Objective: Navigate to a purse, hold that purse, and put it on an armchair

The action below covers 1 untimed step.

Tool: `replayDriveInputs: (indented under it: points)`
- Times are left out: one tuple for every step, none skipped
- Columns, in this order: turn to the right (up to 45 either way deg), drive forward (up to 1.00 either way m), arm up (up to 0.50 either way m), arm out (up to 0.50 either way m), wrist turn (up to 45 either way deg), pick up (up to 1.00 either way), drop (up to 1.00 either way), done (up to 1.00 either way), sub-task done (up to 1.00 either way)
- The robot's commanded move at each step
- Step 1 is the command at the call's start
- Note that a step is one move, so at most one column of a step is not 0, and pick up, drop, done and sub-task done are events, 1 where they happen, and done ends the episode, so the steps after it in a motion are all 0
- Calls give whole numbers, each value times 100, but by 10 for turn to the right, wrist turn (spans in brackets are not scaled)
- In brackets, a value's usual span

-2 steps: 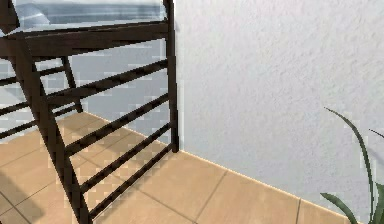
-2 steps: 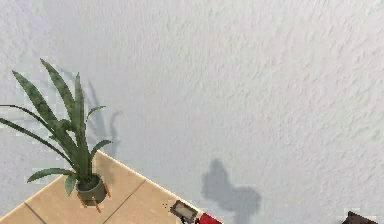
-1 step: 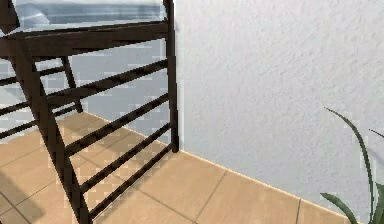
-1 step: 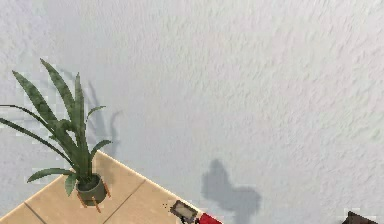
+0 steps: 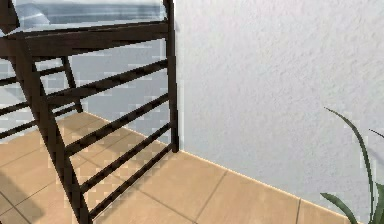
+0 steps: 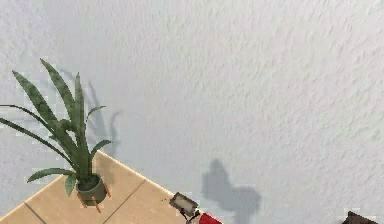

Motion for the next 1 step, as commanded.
replayDriveInputs:
  points:
    - [0, 0, 50, 0, 0, 0, 0, 0, 0]
